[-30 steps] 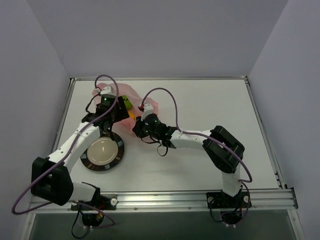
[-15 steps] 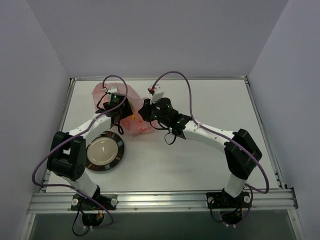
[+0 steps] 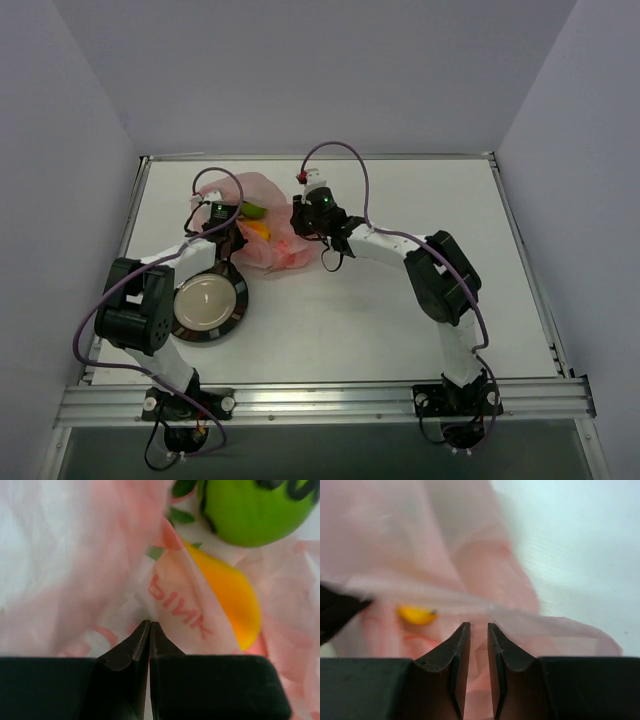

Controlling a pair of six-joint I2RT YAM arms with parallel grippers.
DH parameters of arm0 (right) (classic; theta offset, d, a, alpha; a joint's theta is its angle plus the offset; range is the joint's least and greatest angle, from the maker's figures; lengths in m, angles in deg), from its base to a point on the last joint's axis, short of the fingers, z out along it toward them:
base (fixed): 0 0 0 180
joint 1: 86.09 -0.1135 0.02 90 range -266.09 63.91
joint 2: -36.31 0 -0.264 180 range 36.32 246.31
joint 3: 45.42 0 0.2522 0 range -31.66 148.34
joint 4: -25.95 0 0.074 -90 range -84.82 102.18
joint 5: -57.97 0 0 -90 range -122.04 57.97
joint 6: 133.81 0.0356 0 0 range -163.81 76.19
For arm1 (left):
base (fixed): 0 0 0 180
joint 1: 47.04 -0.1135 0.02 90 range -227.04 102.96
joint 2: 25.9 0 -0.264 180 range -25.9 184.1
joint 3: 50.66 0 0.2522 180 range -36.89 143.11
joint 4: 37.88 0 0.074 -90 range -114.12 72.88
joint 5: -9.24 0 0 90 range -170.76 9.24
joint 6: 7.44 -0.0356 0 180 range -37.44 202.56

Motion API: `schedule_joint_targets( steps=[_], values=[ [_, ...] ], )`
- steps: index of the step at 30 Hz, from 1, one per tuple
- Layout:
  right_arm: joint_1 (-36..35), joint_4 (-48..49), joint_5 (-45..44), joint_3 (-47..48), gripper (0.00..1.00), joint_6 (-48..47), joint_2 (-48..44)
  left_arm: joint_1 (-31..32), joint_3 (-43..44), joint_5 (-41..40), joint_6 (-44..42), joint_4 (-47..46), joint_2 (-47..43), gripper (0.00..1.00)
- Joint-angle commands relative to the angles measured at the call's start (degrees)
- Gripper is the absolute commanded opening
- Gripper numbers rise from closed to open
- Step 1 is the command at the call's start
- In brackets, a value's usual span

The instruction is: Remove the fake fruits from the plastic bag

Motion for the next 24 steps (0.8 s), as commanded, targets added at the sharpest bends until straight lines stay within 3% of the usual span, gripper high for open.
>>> schedule_joint_targets(
  steps=[1,6,12,16,24],
  values=[
    [3.2,1.1,-2.4,-1.3,0.17,0.9,3.8,-0.4,-1.9,1.6,1.7,-4.2,-3.7,0.02],
    [3.4,3.8,-0.1,-3.4,0.17,1.6,4.6,0.1,-5.8,6.3,2.4,-8.5,-7.8,0.02],
    [5.2,4.5,0.7,-4.2,0.17,3.2,3.3,1.5,-3.5,3.6,1.9,-1.9,-15.5,0.02],
    [4.9,7.1,2.5,-7.4,0.17,4.4,1.4,4.8,0.5,1.9,1.3,3.3,-15.9,0.24],
    [3.7,8.8,2.6,-9.4,0.17,4.9,-1.1,8.8,5.5,-4.2,5.5,3.2,-9.6,0.28]
  ],
)
